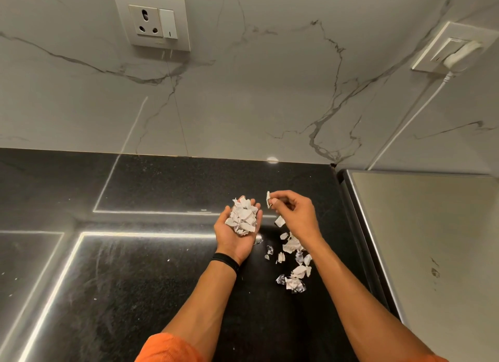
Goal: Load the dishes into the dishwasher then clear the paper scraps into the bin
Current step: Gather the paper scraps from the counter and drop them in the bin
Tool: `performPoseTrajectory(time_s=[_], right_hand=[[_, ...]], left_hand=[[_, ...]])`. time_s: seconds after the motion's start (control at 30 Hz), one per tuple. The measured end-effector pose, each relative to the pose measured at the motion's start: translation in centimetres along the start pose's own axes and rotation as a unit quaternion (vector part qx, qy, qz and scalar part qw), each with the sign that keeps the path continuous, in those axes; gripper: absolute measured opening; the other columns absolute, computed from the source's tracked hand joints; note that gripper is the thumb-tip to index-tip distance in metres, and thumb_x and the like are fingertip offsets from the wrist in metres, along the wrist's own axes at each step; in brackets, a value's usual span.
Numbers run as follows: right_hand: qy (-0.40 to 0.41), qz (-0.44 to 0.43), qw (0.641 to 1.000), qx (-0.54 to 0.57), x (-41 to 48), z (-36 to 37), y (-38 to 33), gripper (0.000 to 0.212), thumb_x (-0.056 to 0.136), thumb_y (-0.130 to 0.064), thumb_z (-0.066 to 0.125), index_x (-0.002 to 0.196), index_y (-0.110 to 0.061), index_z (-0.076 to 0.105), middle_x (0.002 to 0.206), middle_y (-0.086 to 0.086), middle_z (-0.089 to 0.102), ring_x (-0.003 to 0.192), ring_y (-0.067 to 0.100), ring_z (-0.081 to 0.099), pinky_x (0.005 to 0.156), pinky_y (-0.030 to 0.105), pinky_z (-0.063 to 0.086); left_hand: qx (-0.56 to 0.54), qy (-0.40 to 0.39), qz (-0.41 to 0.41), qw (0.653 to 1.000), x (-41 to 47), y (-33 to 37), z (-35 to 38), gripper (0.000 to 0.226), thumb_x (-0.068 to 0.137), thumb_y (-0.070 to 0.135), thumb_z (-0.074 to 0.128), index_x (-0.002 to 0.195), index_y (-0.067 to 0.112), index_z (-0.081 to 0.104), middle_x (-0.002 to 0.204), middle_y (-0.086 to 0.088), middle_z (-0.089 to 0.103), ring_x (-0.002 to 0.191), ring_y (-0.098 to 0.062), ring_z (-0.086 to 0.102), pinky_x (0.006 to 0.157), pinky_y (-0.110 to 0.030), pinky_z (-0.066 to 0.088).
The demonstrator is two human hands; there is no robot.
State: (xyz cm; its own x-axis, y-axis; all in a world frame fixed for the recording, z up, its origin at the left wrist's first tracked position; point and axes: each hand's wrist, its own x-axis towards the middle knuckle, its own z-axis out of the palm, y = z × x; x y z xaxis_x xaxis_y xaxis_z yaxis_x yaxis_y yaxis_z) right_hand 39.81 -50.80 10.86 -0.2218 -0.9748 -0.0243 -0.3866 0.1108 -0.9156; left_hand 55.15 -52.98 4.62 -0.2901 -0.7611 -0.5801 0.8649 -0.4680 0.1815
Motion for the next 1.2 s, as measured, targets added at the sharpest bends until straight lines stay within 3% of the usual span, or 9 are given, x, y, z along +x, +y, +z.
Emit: performPoseTrajectory(time_s=[0.2,0.3,0.47,0.6,0.7,0.83,0.93,1.07,1.2], right_hand=[[-0.106,-0.003,0.993,0.056,-0.7,1.7,-0.8,0.016,0.090,-0.011,0.075,0.104,-0.019,0.077,0.098,-0.004,0.077,0.097,0.010,0.072,0.091,0.030,0.057],[-0.081,0.003,0.995,0.052,-0.4,1.8,-0.5,0.016,0.086,-0.011,0.079,0.100,-0.019,0.077,0.097,-0.005,0.077,0.095,0.009,0.072,0.088,0.029,0.059],[-0.001,0.036,0.998,0.053,1.1,0.2,-0.1,0.014,0.084,-0.015,0.081,0.096,-0.021,0.076,0.093,-0.004,0.074,0.088,0.007,0.070,0.079,0.022,0.057],[-0.029,0.058,0.998,-0.013,2.4,-1.0,0.8,0.015,0.091,-0.015,0.074,0.102,-0.026,0.074,0.096,-0.006,0.073,0.091,0.008,0.069,0.083,0.028,0.059],[0.003,0.037,0.993,-0.116,3.0,-1.1,1.1,0.015,0.094,-0.016,0.070,0.104,-0.027,0.073,0.100,-0.012,0.070,0.092,0.004,0.066,0.085,0.027,0.056],[-0.116,0.021,0.935,-0.336,2.4,-0.7,3.6,0.033,0.091,-0.024,0.074,0.124,-0.027,0.068,0.119,-0.005,0.063,0.110,0.012,0.062,0.097,0.034,0.053],[-0.115,-0.023,0.911,-0.396,1.6,-0.2,5.0,0.026,0.093,-0.023,0.072,0.119,-0.027,0.071,0.115,-0.004,0.062,0.107,0.014,0.061,0.092,0.028,0.050],[-0.067,0.004,0.949,-0.309,1.5,0.2,4.7,0.017,0.093,-0.021,0.072,0.108,-0.028,0.074,0.109,-0.009,0.064,0.096,0.006,0.065,0.087,0.024,0.054],[-0.016,0.038,0.997,-0.070,1.6,0.7,1.3,0.018,0.087,-0.018,0.078,0.101,-0.029,0.077,0.100,-0.015,0.073,0.094,-0.002,0.067,0.087,0.024,0.057]], left_hand=[[0.015,-0.008,-0.010,1.000,-0.1,-1.0,0.7,0.051,0.103,0.039,0.040,0.139,0.006,0.058,0.129,-0.019,0.066,0.118,-0.032,0.062,0.105,-0.042,0.046],[0.018,-0.011,-0.016,1.000,-0.1,-1.0,0.6,0.053,0.103,0.039,0.040,0.141,0.006,0.056,0.140,-0.020,0.059,0.133,-0.034,0.054,0.114,-0.043,0.040],[-0.002,-0.012,-0.016,1.000,0.2,-0.2,0.2,0.051,0.102,0.038,0.042,0.140,0.007,0.057,0.136,-0.021,0.062,0.128,-0.036,0.058,0.114,-0.048,0.040],[-0.018,-0.017,-0.023,0.999,0.4,-0.1,0.4,0.050,0.103,0.039,0.043,0.137,0.006,0.059,0.136,-0.024,0.062,0.131,-0.039,0.055,0.116,-0.052,0.038],[-0.021,-0.012,-0.014,1.000,0.9,-0.2,0.6,0.050,0.103,0.038,0.043,0.138,0.006,0.059,0.134,-0.023,0.063,0.130,-0.037,0.056,0.116,-0.049,0.039],[-0.010,-0.005,-0.009,1.000,1.0,0.0,0.0,0.049,0.103,0.038,0.042,0.135,0.006,0.061,0.134,-0.021,0.064,0.129,-0.036,0.058,0.115,-0.048,0.040],[-0.007,0.000,-0.009,1.000,1.0,0.2,-0.4,0.049,0.103,0.038,0.043,0.134,0.006,0.062,0.134,-0.021,0.064,0.129,-0.035,0.058,0.114,-0.048,0.041],[0.011,0.015,-0.006,1.000,0.9,0.3,-0.6,0.050,0.103,0.039,0.043,0.135,0.005,0.060,0.134,-0.021,0.064,0.130,-0.036,0.057,0.117,-0.048,0.038],[0.022,0.016,-0.005,1.000,1.0,-0.1,-0.5,0.050,0.103,0.038,0.044,0.136,0.005,0.059,0.136,-0.022,0.062,0.126,-0.034,0.059,0.118,-0.046,0.036]])
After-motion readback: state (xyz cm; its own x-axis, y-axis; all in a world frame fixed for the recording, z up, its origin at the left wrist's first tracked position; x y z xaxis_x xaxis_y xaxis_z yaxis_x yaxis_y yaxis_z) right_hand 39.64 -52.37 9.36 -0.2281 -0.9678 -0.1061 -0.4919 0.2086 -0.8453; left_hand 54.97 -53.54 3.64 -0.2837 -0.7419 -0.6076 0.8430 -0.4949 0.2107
